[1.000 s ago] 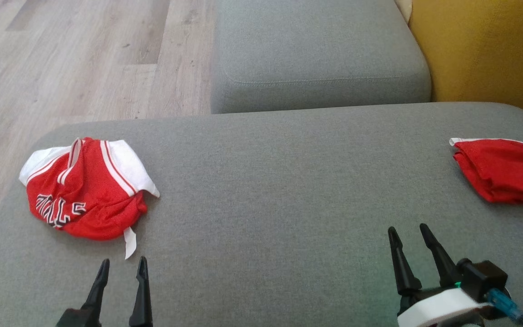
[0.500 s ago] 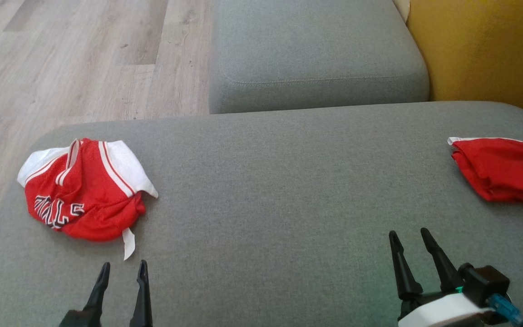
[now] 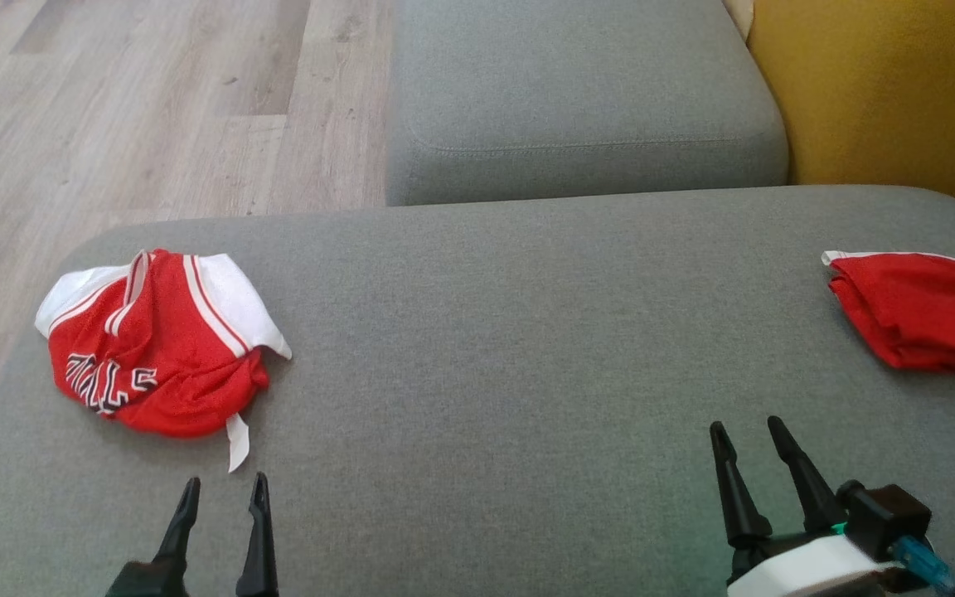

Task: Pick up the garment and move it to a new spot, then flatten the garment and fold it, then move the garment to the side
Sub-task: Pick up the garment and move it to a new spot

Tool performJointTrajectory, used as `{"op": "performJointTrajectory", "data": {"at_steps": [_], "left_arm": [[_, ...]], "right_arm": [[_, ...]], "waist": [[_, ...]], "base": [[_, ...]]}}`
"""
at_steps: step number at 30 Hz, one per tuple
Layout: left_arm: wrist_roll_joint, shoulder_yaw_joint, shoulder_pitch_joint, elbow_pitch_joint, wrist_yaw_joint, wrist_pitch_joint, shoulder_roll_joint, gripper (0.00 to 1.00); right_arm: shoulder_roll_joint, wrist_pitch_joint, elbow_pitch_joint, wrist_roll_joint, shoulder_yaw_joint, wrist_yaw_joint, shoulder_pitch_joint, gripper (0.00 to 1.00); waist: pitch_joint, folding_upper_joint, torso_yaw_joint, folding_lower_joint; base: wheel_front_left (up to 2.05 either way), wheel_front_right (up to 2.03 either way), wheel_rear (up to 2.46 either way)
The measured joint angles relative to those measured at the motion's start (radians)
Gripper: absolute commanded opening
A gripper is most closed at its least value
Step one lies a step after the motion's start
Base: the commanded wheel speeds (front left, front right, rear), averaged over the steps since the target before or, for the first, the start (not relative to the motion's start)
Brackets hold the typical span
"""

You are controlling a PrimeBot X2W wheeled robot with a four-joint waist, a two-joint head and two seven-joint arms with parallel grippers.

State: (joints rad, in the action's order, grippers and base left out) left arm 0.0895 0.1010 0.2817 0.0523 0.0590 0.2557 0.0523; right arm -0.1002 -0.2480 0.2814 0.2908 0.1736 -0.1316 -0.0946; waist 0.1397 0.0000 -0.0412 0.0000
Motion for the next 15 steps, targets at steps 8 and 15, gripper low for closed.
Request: {"op": "performJointTrajectory", "data": {"at_steps": [8,15], "left_arm": [[0.000,0.000,-0.005,0.003,-0.001,0.000,0.000,1.00],[-0.003,0.007,-0.024,-0.026,0.011,0.000,0.000,1.00]], "right_arm": [[0.001,0.000,0.000,0.000,-0.017,0.000,0.000,1.00],[0.001,0.000,0.008,-0.001,-0.006,0.000,-0.002,1.00]], "waist": [[-0.006,0.0000,-0.017,0.0000],[-0.027,0.0000,-0.095,0.0000]], "base": [[0.00,0.00,0.00],[0.00,0.00,0.00]]}}
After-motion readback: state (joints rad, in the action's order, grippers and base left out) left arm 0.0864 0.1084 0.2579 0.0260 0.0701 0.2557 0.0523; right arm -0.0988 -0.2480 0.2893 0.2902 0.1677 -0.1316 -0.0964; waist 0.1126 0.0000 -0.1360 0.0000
